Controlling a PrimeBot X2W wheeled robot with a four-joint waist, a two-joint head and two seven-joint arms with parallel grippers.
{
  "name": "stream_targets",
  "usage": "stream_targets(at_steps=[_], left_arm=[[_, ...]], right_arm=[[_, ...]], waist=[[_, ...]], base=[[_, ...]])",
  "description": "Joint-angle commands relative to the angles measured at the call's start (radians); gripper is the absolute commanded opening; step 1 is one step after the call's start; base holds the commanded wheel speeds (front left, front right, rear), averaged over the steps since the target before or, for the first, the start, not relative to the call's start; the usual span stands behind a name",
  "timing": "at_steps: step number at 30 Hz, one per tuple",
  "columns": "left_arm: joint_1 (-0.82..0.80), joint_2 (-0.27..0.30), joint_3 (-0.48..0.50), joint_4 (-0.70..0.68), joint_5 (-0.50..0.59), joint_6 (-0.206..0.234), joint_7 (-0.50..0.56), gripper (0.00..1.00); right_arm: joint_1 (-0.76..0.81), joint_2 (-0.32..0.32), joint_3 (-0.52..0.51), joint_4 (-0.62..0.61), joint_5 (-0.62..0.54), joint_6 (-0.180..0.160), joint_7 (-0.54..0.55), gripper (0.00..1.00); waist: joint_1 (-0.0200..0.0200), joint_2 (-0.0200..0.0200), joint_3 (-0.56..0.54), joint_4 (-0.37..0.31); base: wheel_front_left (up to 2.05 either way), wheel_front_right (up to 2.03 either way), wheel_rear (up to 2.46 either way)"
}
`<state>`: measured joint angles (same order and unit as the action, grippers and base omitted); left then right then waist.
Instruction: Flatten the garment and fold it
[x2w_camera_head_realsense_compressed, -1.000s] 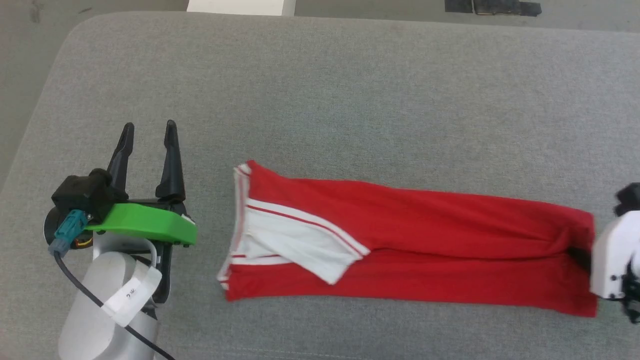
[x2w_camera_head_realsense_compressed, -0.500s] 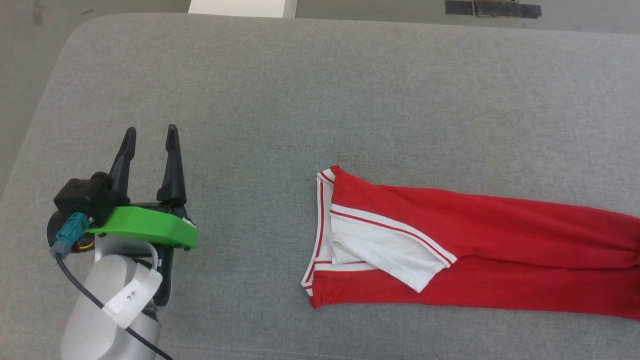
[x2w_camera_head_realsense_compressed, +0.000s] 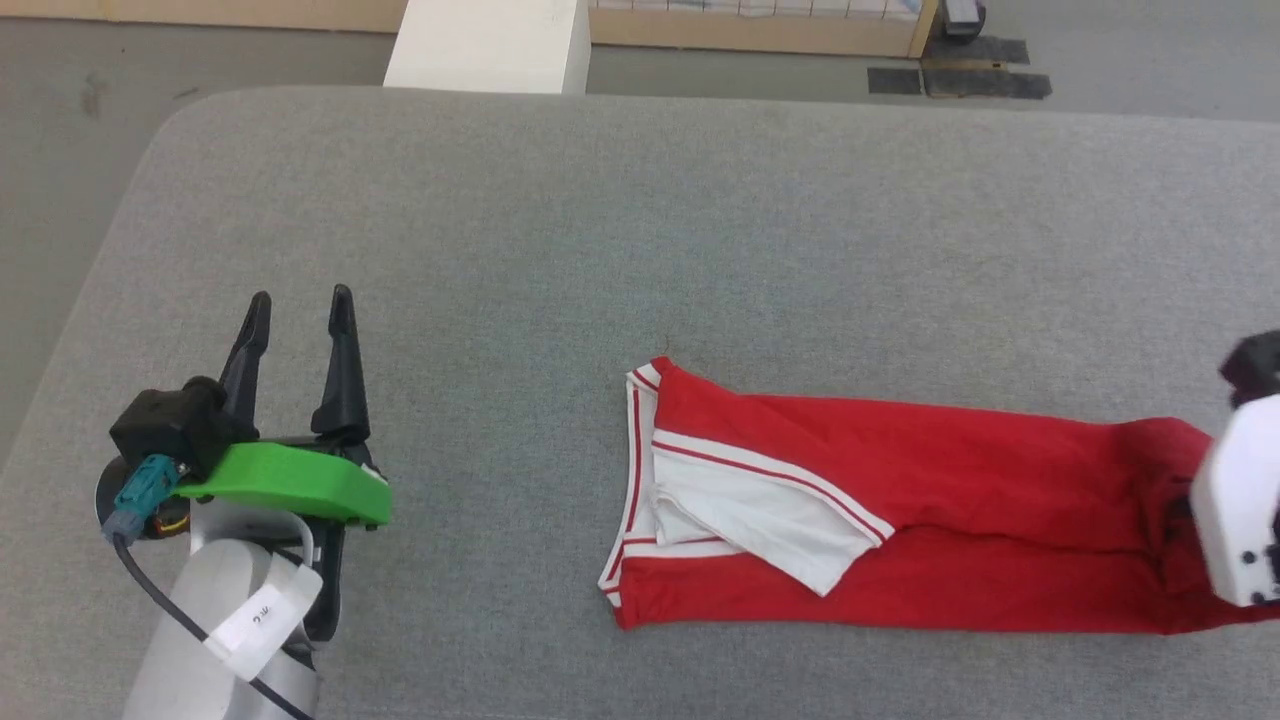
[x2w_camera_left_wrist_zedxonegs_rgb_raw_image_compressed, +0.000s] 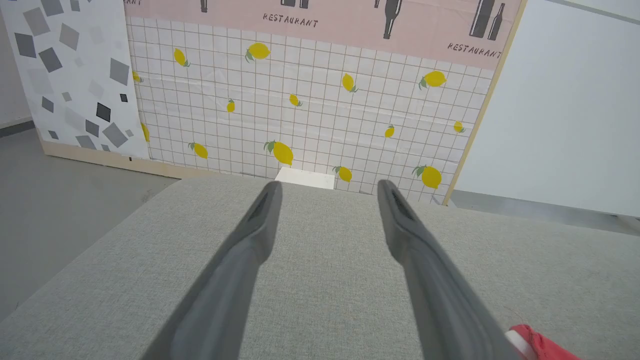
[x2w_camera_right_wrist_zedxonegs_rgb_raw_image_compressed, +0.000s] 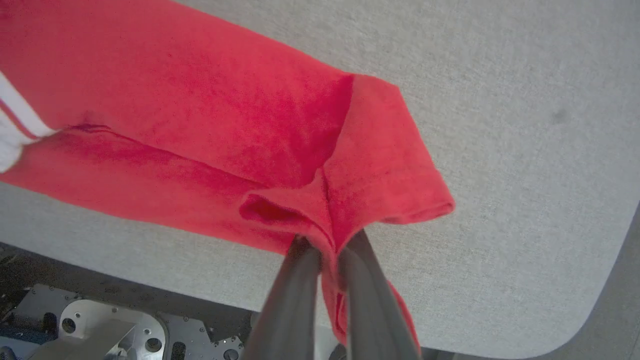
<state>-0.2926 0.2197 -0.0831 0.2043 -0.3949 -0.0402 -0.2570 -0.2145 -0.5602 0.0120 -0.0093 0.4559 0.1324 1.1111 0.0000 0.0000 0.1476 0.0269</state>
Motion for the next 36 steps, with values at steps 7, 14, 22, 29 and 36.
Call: stream_targets(at_steps=[7, 14, 22, 29, 36], left_arm=[[0.020, -0.009, 0.000, 0.002, 0.008, -0.007, -0.005, 1.00], [0.021, -0.014, -0.001, -0.003, 0.007, -0.011, -0.005, 1.00], [0.010, -0.020, -0.001, -0.011, 0.010, -0.010, -0.005, 1.00], [0.006, -0.029, 0.000, -0.016, 0.015, -0.009, -0.005, 1.00], [-0.003, -0.040, 0.004, -0.012, 0.018, -0.014, -0.005, 1.00]], right_arm=[[-0.042, 0.076, 0.161, -0.121, 0.056, -0.002, 0.016, 0.00], [-0.145, 0.176, 0.318, -0.048, 0.060, -0.002, -0.053, 0.00], [-0.286, 0.298, 0.463, 0.117, 0.053, -0.002, -0.169, 0.00], [-0.362, 0.374, 0.554, 0.273, 0.050, -0.002, -0.261, 0.00], [-0.391, 0.416, 0.595, 0.422, 0.045, -0.002, -0.356, 0.00]], waist=[[0.0000, 0.0000, -0.018, 0.000], [0.0000, 0.0000, -0.007, 0.027], [0.0000, 0.0000, 0.028, 0.059], [0.0000, 0.0000, 0.047, 0.078], [0.0000, 0.0000, 0.064, 0.088]], base=[[0.00, 0.00, 0.00], [0.00, 0.00, 0.00], [0.00, 0.00, 0.00], [0.00, 0.00, 0.00], [0.00, 0.00, 0.00]])
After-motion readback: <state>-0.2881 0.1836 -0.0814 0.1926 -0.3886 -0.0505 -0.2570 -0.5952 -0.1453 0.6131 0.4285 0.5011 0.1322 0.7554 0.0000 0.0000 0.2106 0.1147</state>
